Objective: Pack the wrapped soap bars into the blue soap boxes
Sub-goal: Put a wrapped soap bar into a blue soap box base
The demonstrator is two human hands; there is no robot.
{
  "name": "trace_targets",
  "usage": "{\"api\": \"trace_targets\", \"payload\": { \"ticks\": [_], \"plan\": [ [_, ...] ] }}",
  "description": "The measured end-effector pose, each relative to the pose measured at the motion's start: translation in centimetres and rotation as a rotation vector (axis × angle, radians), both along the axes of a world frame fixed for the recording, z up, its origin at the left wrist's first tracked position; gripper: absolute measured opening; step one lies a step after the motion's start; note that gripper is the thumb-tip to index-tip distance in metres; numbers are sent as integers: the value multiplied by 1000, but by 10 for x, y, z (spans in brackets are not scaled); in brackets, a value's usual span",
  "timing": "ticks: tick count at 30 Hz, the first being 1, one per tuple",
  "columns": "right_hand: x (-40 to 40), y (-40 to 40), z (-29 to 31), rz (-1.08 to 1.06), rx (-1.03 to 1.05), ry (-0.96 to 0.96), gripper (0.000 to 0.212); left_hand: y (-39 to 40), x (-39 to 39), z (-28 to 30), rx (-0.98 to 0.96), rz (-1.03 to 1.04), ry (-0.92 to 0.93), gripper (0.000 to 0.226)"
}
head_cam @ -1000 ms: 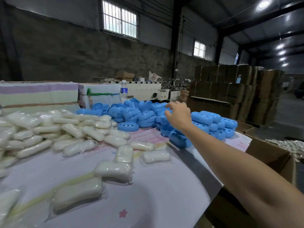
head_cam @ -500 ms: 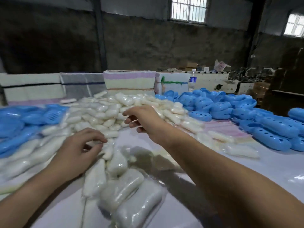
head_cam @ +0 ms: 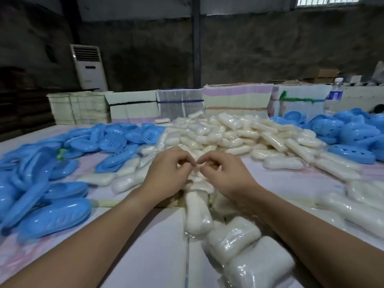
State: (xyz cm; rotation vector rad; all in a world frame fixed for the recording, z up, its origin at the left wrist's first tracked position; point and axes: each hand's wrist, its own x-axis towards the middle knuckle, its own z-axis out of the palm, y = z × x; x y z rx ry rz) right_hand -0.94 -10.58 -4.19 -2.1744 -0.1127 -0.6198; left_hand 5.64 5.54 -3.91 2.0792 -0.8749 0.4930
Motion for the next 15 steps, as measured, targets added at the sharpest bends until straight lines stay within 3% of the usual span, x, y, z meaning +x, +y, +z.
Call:
{"api": "trace_targets", "payload": {
  "ticks": [4, 7, 11, 15],
  "plan": [
    [-6, 4, 3, 80, -150, -6, 18, 22, 36, 12, -31, 262, -12, 23],
    [-8, 2, 2, 101, -177, 7, 17, 43, 79, 19, 23, 422, 135, 30],
    [-9, 3, 3, 113, -224, -7, 18, 65, 124, 21, 359, 545, 318, 58],
    [-7, 3, 3, 116, -249, -18, 18, 77, 147, 20, 644, 550, 488, 72]
  ]
}}
